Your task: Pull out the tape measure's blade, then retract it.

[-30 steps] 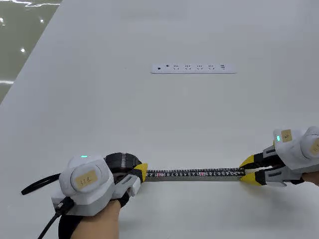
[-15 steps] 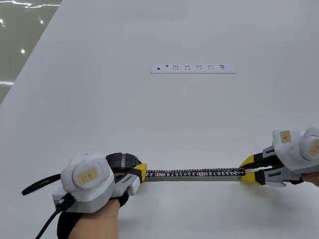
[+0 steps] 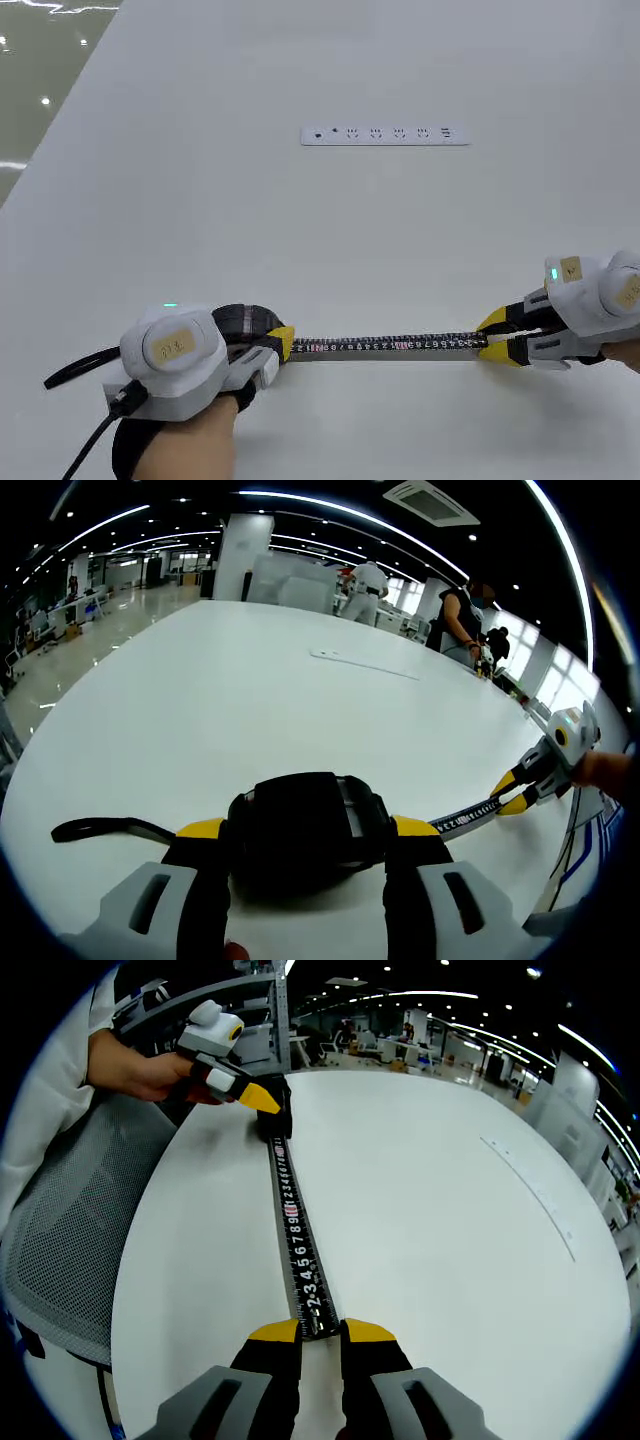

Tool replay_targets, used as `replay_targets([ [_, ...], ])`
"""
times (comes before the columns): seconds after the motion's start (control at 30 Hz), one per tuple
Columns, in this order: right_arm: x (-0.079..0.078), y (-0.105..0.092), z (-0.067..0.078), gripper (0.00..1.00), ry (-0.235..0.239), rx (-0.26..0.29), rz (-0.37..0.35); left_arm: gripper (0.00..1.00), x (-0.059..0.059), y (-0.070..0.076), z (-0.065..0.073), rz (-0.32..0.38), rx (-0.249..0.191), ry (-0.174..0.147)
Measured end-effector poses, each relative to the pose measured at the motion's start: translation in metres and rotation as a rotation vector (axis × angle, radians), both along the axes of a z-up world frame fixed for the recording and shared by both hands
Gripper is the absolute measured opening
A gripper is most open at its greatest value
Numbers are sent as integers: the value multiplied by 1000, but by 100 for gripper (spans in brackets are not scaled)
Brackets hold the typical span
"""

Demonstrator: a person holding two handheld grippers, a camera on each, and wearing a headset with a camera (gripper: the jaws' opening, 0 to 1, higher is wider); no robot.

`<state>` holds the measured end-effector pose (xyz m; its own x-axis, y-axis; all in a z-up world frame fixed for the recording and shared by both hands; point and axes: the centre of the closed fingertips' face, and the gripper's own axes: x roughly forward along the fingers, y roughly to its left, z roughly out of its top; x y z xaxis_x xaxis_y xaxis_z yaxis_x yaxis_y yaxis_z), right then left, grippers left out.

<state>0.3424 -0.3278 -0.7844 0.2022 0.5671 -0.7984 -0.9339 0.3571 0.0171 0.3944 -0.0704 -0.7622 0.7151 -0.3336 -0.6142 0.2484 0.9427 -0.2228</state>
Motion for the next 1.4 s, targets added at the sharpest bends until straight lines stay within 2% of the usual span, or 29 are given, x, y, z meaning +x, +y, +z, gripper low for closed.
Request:
replay_targets([
  [0.57,5,27,2,11,1,39,20,57,0,0,0,-5,-11,6],
  [1.4,13,65,-1,11,10,124,20,57,0,1,-1,-1,-36,17],
])
